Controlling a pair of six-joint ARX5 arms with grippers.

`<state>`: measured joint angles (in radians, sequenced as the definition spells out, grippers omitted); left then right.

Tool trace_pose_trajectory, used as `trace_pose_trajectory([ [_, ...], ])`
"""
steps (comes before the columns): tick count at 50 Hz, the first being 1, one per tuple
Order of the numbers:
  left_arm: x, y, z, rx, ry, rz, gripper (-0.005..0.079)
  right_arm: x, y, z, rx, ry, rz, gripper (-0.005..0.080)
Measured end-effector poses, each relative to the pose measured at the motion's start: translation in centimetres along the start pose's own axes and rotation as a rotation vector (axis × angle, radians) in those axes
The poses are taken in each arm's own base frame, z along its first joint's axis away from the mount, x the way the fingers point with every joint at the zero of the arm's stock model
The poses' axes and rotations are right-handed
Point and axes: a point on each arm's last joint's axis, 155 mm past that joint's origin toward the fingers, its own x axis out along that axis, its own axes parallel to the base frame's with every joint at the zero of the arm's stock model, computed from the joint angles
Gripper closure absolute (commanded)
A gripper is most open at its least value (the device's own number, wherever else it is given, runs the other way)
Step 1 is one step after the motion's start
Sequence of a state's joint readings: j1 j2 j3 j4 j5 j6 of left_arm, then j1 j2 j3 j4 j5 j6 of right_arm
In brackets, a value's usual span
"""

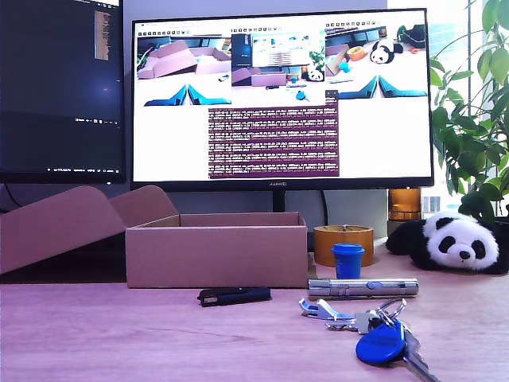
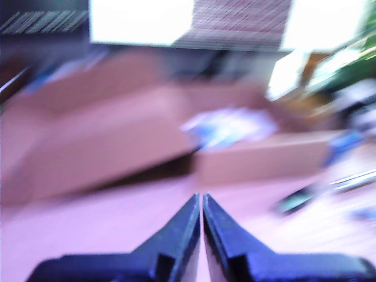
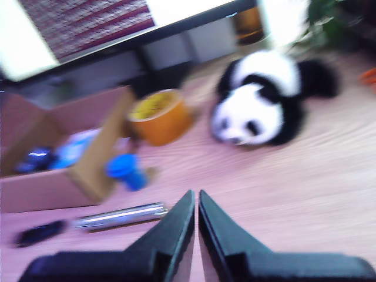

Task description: Pick up the keys and place it inside the cardboard box

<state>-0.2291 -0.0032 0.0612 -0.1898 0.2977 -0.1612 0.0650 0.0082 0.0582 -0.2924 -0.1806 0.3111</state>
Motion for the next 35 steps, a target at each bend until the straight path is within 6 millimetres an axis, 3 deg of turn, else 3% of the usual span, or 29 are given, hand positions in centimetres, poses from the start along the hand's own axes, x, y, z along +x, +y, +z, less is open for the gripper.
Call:
trace_pose_trajectory([
  [6,-0.1,-2.4,0.4,-0.011,-0.009,-0.127,0.0764,-0.3,0.7,0.1,0.061,0.019,0.03,0.0765],
  [18,-0.6,-5.9,-0.2,-0.001,0.022,-0.293,0.0764,-1.9,2.3,2.7,0.106,0.016,0.055,0.0765],
  [25,-1.1,-8.0,-0.6,0.01,0.038,-0.386,0.0764,-1.6,3.3,1.9,0.152,0.125,0.08,0.0765],
  [35,-2.3,-11.3,-1.4,0.029,0.068,-0.529,0.0764,-0.4,5.0,-1.1,0.202,0.368,0.108,0.0765],
])
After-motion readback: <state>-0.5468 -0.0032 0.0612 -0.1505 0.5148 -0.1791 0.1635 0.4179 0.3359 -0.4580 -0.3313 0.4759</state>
